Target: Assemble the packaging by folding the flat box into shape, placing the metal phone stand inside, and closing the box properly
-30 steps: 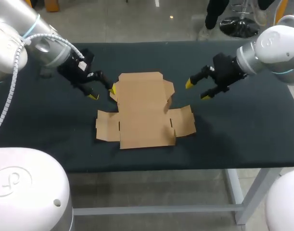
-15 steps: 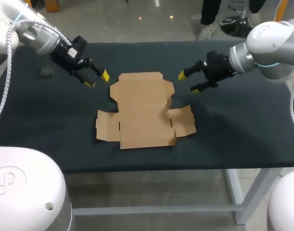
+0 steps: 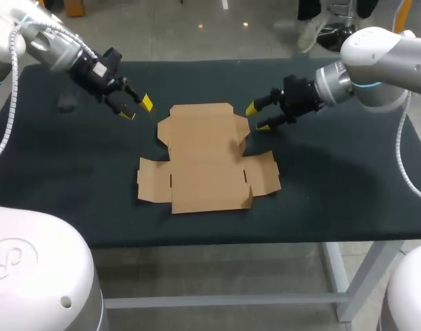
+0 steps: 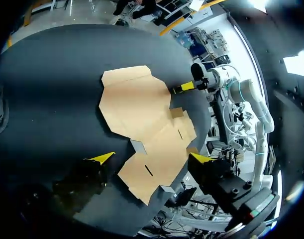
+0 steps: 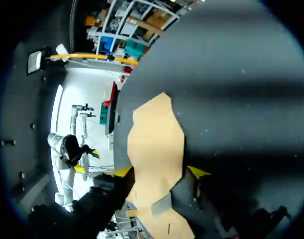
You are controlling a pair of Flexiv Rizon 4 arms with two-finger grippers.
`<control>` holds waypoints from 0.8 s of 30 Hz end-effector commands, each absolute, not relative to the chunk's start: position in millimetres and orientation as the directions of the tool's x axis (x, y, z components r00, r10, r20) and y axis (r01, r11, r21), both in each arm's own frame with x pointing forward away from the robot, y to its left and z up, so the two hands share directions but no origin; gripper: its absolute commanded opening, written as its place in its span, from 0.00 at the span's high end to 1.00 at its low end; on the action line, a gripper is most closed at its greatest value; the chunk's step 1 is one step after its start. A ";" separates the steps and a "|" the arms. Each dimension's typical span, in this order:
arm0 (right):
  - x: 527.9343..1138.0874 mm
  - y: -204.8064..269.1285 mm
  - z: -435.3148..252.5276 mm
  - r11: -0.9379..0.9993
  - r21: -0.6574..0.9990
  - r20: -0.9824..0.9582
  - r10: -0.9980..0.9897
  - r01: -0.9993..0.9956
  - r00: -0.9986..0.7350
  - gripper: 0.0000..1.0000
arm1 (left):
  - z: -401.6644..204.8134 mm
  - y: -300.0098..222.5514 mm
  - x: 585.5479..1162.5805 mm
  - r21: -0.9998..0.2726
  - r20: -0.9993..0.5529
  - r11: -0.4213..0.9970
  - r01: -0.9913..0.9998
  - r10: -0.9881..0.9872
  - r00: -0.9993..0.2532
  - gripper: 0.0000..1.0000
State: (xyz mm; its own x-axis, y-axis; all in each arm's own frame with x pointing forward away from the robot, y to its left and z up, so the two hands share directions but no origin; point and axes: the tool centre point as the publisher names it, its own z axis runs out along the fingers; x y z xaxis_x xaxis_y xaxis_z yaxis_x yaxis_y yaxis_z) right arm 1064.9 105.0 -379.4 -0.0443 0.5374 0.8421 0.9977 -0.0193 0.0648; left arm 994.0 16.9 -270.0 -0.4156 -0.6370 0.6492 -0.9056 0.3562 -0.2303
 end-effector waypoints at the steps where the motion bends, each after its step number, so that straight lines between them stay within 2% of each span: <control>1: 1074.9 109.1 -387.0 0.128 -0.033 0.851 0.524 0.991 -0.039 0.34 | -268.2 18.1 998.1 -0.205 0.649 0.380 -0.902 -0.637 -0.416 0.00; 13: 1084.0 112.6 -402.0 0.109 -0.057 0.836 0.549 0.992 -0.013 0.38 | -270.5 17.8 998.3 -0.201 0.652 0.384 -0.901 -0.634 -0.416 0.00; 24: 1094.7 124.6 -410.7 0.108 -0.052 0.835 0.549 0.993 -0.016 0.52 | -272.6 21.1 998.1 -0.200 0.657 0.377 -0.904 -0.633 -0.409 0.00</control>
